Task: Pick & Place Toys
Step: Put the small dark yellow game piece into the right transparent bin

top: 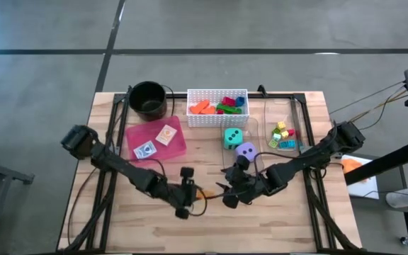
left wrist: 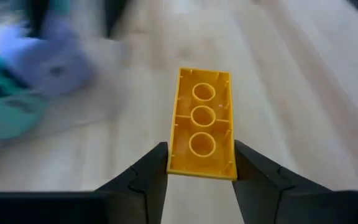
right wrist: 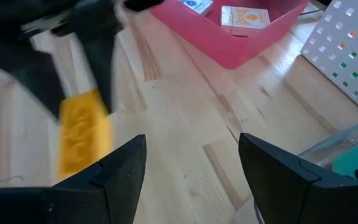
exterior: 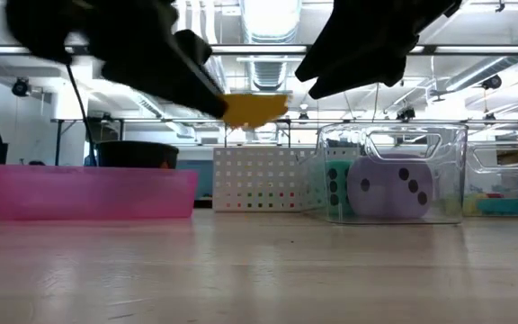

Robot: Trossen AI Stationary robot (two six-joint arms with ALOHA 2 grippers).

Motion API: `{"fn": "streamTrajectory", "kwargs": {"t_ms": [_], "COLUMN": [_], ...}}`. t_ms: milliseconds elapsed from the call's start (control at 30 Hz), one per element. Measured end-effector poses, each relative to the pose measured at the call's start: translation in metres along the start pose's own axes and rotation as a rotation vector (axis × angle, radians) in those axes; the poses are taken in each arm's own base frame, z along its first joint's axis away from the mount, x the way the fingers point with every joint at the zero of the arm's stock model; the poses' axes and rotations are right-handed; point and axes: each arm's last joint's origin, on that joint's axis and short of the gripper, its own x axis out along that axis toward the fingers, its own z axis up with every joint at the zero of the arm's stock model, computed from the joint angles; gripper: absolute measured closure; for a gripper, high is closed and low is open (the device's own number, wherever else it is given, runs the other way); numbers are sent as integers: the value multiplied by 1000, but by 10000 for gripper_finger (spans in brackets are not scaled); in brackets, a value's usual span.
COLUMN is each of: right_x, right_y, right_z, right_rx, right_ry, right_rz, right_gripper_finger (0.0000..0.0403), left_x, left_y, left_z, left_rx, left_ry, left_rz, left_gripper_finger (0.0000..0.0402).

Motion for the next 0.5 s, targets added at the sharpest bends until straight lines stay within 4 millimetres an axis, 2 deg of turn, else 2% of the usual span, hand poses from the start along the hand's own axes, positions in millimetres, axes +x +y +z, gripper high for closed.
{"fn": "streamTrajectory", "kwargs": {"t_ms": [233,500], "right_x": [0,2], "right_y": [1,-1], "right_z": [-1,-3], "right_rx": [34,26], "right_ry": [28,24], "right_rz": [41,24], "right_gripper_finger": [147,147], "left_x": [1,4], "left_y": [30,37], "left_z": [6,4], "left_rx": [-60,-58], "left_ry": [-8,-4], "left_rz": [98,115], "left_gripper_finger": [248,248]}}
